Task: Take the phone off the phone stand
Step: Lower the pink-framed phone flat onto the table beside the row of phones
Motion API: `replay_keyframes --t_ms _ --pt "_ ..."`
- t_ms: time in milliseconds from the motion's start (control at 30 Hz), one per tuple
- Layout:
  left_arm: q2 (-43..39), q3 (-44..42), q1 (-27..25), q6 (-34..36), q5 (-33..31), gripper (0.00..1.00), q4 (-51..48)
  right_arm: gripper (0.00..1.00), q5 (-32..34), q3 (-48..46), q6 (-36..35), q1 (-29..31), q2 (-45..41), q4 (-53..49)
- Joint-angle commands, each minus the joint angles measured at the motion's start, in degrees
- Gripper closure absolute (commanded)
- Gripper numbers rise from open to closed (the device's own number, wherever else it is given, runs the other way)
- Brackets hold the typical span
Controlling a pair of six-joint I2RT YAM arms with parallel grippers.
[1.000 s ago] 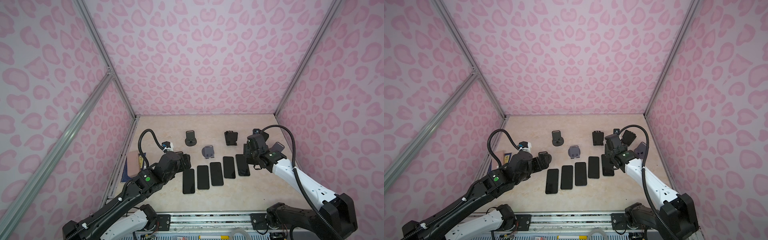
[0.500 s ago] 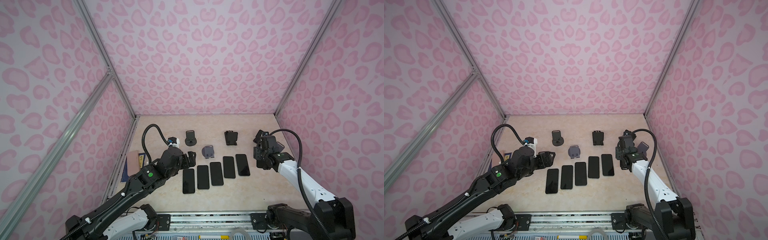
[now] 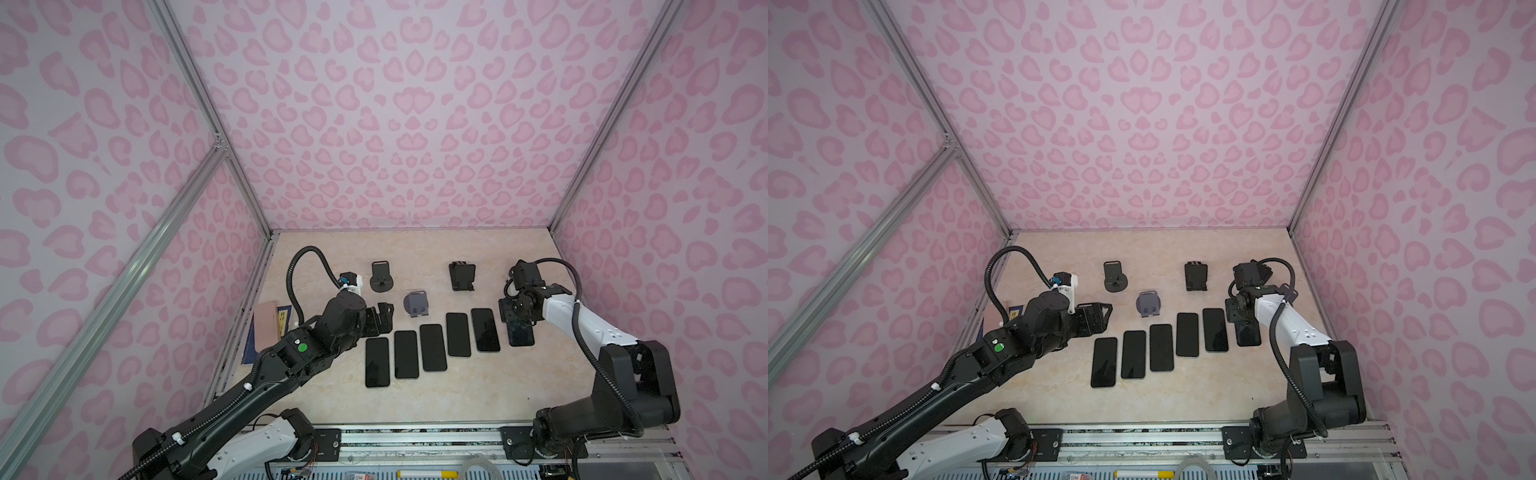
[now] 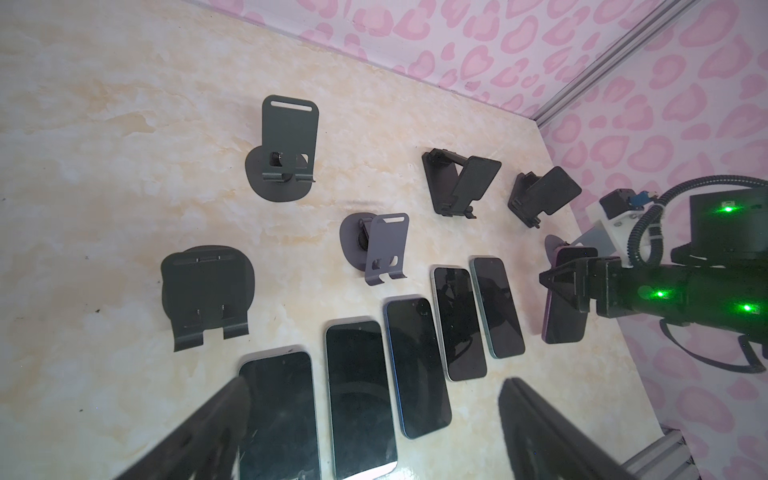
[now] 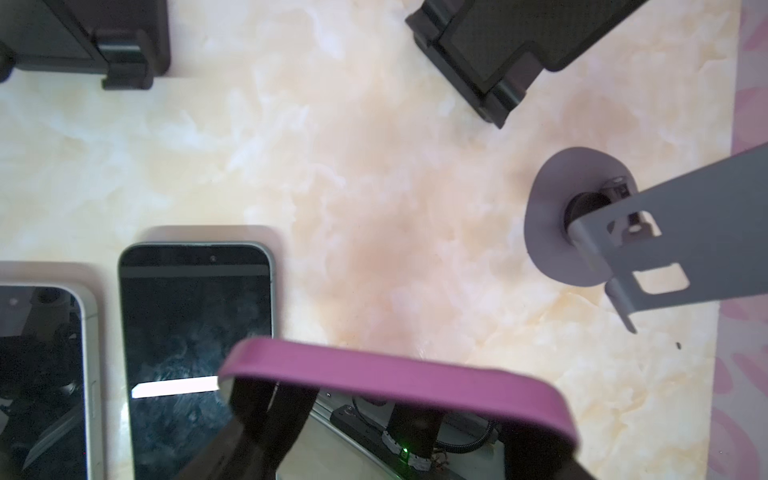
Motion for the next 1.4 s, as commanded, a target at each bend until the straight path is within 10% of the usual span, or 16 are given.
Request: replay_keyframes --t_ms 0,1367 --pt "0.05 -0.55 0.04 0.81 -1.15 0.03 1.47 0.28 -0.19 1.34 -2.02 -0.71 1.41 -1.52" --pt "-0.8 -1.63 0.16 -0.33 -0.92 0.03 -0.7 0.23 -8.02 5.75 -2.55 -2.67 15.68 -6.58"
